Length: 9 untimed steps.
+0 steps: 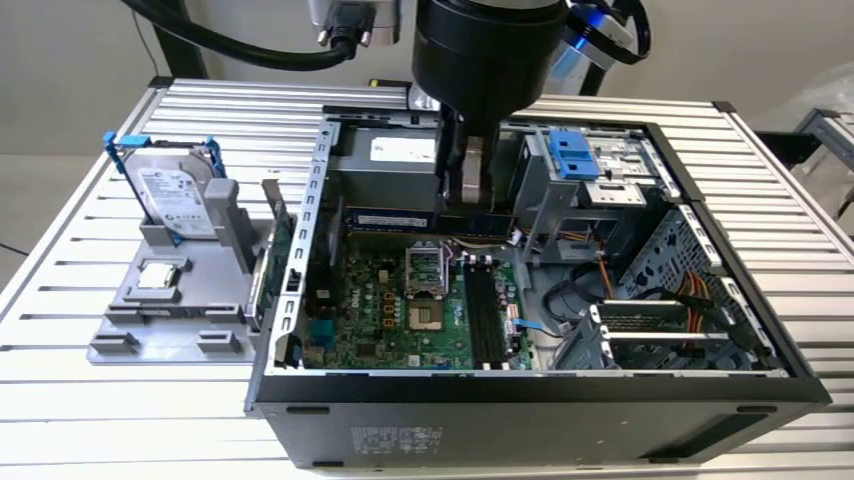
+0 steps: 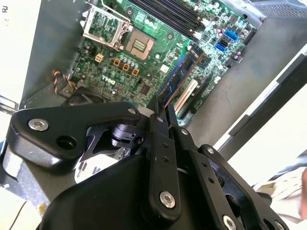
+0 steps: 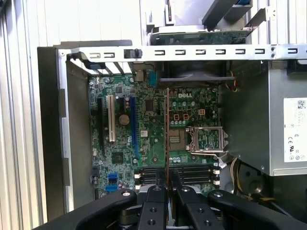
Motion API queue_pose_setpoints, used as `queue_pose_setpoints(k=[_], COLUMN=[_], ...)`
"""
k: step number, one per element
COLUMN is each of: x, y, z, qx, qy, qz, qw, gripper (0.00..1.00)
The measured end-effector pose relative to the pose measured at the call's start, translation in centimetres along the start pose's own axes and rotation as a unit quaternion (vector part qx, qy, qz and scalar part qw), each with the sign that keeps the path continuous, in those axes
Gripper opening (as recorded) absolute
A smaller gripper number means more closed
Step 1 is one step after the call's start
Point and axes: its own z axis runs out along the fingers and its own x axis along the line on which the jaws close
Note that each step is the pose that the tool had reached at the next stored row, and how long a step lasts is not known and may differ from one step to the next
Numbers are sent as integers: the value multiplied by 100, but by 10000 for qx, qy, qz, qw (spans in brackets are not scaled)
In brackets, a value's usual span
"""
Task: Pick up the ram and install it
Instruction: 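Pick up the ram and move it above insertion slot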
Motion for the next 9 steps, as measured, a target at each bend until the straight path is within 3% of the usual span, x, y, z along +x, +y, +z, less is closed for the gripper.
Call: queue_pose_setpoints(k=[9], x=[-2], y=[-38], z=[-1], qx=[0], qy=[0], qz=[2], qw=[10000], gripper=[0])
